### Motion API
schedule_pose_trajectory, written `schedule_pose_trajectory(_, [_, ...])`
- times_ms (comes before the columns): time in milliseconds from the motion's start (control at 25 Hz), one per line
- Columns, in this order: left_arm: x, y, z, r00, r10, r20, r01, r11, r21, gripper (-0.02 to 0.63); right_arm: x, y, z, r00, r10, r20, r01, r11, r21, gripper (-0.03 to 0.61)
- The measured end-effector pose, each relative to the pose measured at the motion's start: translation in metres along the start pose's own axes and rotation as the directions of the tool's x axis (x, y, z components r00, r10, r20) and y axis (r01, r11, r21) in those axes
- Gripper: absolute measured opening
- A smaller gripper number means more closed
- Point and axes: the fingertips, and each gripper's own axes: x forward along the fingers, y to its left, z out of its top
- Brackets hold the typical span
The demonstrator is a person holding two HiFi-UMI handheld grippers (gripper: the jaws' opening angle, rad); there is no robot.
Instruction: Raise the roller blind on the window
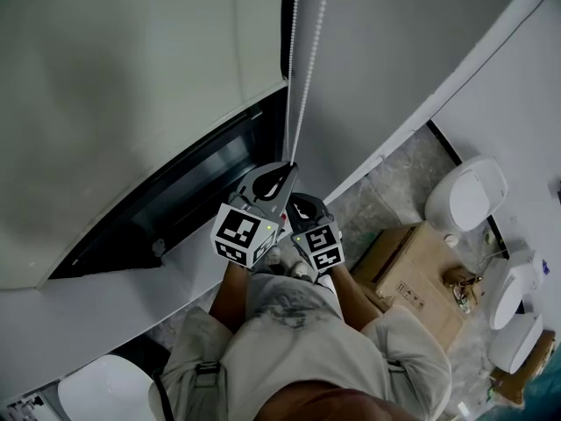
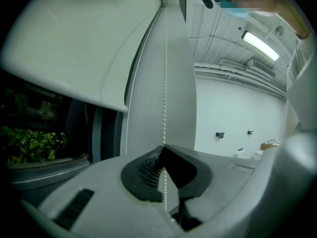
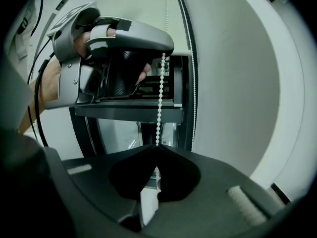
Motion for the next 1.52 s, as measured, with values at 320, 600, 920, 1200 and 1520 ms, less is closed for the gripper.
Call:
schedule_pose_trajectory(320, [0.0,0.005,-0.003,1.0,0.012,-0.001,-0.012,1.0,0.008,0.011,-0.006,-0.006,0.004,0.999,-0.029,0.034,0.029,1.0,-0.007,0.018])
schedule_pose_trajectory(600, [-0.001,0.008,-0.001,1.0,0.024,-0.001,-0.024,1.0,0.011,0.011,-0.034,-0.004,0.056,0.993,0.008,0.121,-0.005,1.0,-0.026,0.046])
schedule_pose_trajectory(920, [-0.001,0.01,0.0,1.0,0.024,-0.001,-0.024,1.0,0.014,0.011,-0.078,-0.013,0.145,0.955,0.015,0.295,-0.002,0.999,-0.044,0.057])
schedule_pose_trajectory(1200, [-0.001,0.008,-0.002,1.0,0.017,-0.003,-0.017,1.0,0.014,0.011,-0.085,-0.021,0.208,0.926,0.031,0.375,0.008,0.995,-0.102,0.066])
schedule_pose_trajectory(1520, [-0.002,0.008,-0.003,1.0,0.02,0.002,-0.02,1.0,0.008,0.011,-0.089,-0.02,0.27,0.885,0.086,0.457,-0.022,0.989,-0.144,0.094])
